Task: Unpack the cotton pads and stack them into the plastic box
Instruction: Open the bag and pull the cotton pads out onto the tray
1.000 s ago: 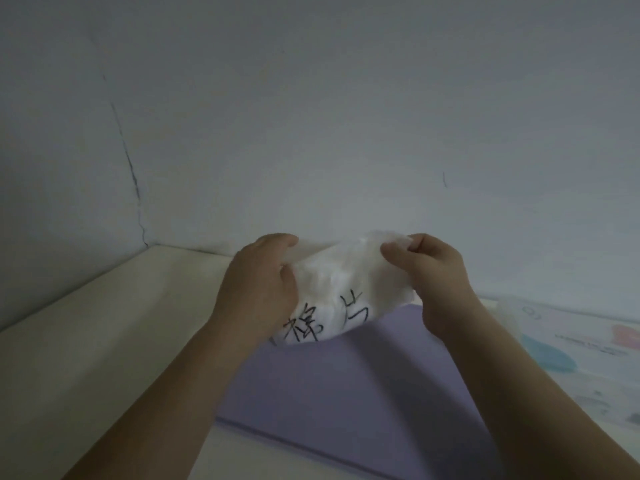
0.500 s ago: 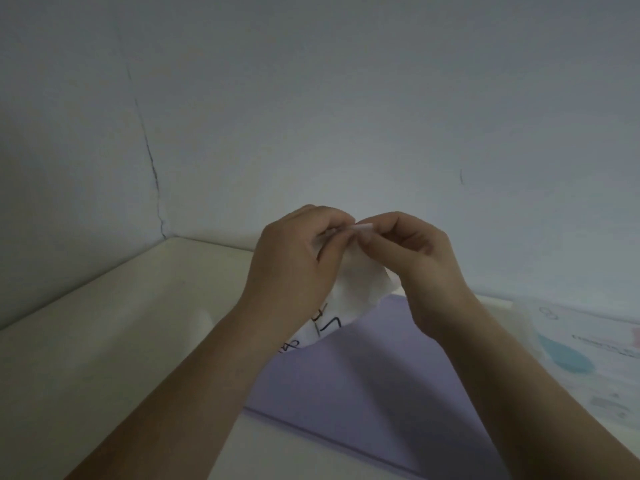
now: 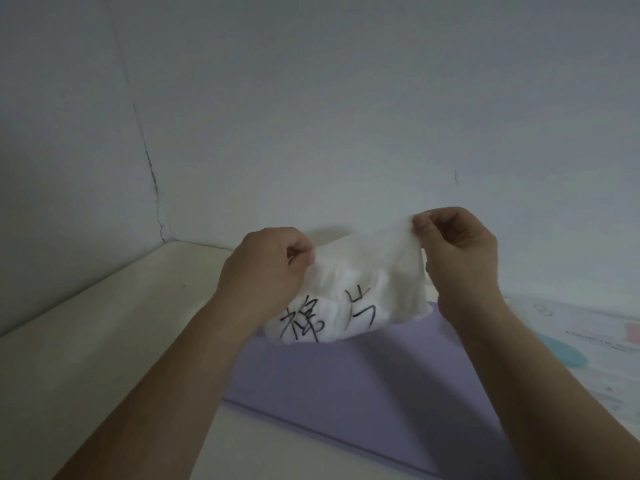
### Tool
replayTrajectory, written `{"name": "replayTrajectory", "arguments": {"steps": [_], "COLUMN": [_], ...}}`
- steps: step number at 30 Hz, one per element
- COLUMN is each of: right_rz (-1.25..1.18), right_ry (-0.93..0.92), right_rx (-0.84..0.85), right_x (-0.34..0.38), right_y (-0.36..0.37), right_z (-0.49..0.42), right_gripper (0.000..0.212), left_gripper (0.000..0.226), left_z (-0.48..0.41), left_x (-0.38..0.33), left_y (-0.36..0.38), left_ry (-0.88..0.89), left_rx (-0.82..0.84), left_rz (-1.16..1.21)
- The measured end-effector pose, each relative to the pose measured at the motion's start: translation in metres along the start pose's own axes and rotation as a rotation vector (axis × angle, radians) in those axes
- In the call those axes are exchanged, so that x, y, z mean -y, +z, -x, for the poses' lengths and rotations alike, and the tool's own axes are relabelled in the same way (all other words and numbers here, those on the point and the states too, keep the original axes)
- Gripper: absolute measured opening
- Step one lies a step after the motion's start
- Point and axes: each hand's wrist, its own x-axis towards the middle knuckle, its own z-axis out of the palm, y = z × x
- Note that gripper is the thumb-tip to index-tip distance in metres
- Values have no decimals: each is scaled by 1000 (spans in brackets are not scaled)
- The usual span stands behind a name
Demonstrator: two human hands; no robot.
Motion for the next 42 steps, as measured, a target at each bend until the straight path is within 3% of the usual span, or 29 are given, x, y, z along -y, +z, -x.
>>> {"name": "replayTrajectory", "arguments": {"steps": [4,9,12,14,17,21,24,26,29,33,36,38,42], "right_rz": [13,-59,-38,-16,21,80,64,62,80,384,544,558,508], "right_ry": [111,208,245,280,290,303,283,244,161,177,360,449,501], "right_rx": [-114,-122,-89,-52,4,107,216,326,461,354,504,603,616], "right_x": [-13,-24,-24,-22,-15,-9,1,11,20,0,-15,-18,-18], "right_y": [-13,-8,-2,0,2,4,9,12,9,-3,-11,-11,-4], "right_z": [-8,-5,-4,-4,-1,1,6,11,16,3,-1,4,13], "right_gripper": [21,16,6,18,40,26,22,20,8,23,34,29,28], "left_gripper": [9,9,17,11,8,30,13,16,53,81,85,81,60], "left_z": [-1,0,1,4,9,9,11,16,20,21,20,19,20], "left_x": [4,5,-3,-9,-5,-9,-22,-25,-19,-12,-9,-7,-6], "left_y": [-9,-15,-4,7,23,24,27,34,41,39,40,41,43], "left_ry": [-90,-162,38,141,178,229,283,258,155,40,7,-11,-19], "left_rx": [34,235,157,137,163,43,49,120,144,247,233,239,228], "left_rz": [-217,-481,-242,-113,-97,-175,-141,-158,-239,-252,-261,-294,-309]}}
